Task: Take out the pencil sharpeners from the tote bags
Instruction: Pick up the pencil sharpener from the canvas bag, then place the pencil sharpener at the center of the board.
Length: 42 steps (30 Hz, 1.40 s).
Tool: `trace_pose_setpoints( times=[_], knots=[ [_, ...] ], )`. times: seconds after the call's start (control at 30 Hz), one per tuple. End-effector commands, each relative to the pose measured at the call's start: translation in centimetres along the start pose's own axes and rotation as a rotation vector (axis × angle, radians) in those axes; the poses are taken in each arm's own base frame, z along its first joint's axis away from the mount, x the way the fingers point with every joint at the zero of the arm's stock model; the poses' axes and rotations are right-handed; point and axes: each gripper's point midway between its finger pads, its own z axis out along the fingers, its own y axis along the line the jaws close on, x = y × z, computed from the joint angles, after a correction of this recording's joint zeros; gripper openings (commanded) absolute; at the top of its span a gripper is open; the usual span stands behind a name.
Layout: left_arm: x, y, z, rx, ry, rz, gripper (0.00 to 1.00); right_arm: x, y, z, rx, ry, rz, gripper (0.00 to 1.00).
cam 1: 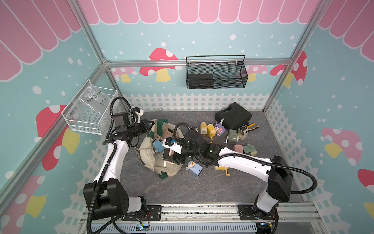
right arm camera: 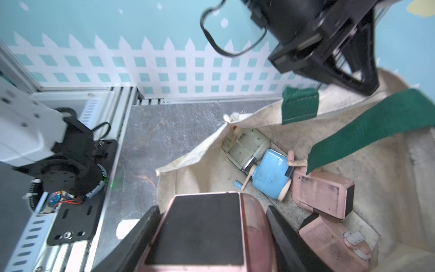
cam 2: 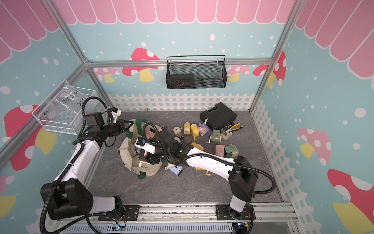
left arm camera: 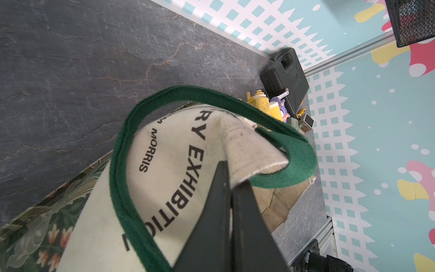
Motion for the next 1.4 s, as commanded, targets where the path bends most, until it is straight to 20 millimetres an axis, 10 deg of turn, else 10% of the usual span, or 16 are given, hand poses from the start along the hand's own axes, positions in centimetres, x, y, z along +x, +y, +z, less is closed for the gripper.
trace_pose_setpoints(
  times=[0.0,0.5,0.83,1.37],
  knots=[
    [-0.7,-0.3,-0.3,-0.01,-0.013,0.004,0.0,-2.4,0.9,-3.1,0.006,-0.123,0.002,0.4],
    [-0.8,-0.3,-0.2,-0.01,-0.012,-0.002,0.0,10.3,1.3,-14.0,0.317,-0.091,0.212,0.39],
    [-0.8,-0.2,-0.2,-0.01,-0.011,-0.004,0.0,17.3,0.0,-14.2,0.444,-0.02,0.333,0.39],
    [-0.6,-0.1,0.0,-0.01,-0.005,-0.012,0.0,21.4,-1.7,-13.0,0.451,-0.025,0.433,0.41]
  ],
)
